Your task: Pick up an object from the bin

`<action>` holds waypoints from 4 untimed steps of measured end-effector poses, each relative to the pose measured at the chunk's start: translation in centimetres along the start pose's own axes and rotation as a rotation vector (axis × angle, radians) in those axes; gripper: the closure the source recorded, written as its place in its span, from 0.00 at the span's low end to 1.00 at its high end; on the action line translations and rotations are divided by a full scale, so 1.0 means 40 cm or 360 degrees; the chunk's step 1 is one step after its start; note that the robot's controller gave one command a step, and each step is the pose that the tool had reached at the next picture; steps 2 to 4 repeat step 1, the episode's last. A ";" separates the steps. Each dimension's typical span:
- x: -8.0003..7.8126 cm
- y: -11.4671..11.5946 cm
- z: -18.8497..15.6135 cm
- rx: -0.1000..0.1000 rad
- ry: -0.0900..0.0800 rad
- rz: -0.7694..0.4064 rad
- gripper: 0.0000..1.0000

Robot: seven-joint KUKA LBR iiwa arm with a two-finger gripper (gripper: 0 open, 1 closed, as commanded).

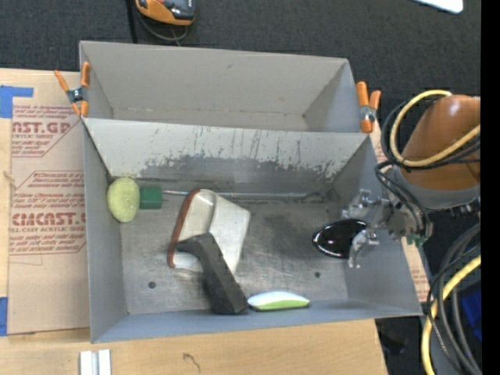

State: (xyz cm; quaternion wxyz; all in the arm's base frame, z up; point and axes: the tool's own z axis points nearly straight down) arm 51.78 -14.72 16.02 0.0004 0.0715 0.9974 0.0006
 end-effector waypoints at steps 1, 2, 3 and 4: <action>0.002 0.000 -0.031 0.0000 0.0002 0.0000 1.00; 0.002 0.000 -0.031 0.0000 0.0002 0.0000 1.00; 0.002 0.000 -0.031 0.0000 0.0002 0.0000 1.00; 0.002 0.000 -0.031 0.0000 0.0002 0.0000 1.00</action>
Offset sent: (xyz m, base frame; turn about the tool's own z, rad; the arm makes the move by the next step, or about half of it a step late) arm -0.0001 -0.0001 0.0238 0.0000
